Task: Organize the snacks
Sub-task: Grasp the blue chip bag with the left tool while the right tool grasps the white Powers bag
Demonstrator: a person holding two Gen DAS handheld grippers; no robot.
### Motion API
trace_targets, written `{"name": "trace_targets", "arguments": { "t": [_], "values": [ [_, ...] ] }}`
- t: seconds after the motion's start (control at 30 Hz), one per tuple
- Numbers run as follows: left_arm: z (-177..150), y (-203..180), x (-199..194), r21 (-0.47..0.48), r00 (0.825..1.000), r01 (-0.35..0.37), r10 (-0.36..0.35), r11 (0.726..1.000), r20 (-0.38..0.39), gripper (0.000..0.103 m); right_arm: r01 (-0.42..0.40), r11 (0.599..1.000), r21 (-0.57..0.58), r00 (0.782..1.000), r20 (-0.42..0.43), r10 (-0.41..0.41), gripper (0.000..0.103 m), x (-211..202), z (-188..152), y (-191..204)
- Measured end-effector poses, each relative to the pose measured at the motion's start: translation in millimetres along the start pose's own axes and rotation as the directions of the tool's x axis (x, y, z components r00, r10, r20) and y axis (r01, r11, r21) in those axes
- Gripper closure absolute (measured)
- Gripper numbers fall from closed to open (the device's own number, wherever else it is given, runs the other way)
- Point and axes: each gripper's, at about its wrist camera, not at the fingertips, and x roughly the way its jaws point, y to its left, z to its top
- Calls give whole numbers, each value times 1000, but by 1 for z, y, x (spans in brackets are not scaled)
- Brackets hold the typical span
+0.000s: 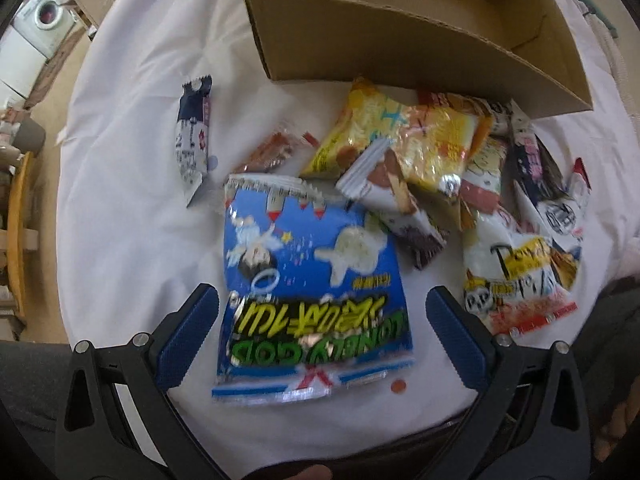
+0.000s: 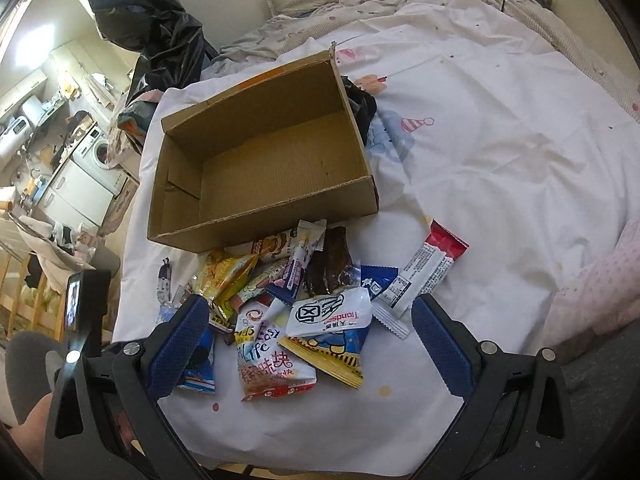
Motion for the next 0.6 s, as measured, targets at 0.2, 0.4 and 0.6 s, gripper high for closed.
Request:
{"name": "trace_targets", "arguments": {
  "t": [0.2,0.4,0.6],
  "values": [
    [-3,-14,7,43,999,-47,47,998,3,6,5,1000,3,1000,-12,-5,0,3,1,-2],
    [-14,-3,5,17,1000,-20,20,1000,-5,34,14,1000,-8,1000,1,-14,0,2,2,1],
    [-29,8,-22,-21,999,52,-52,998,15,41,-5,1000,22,1000,10,5,0,-1,3,-6]
  ]
}}
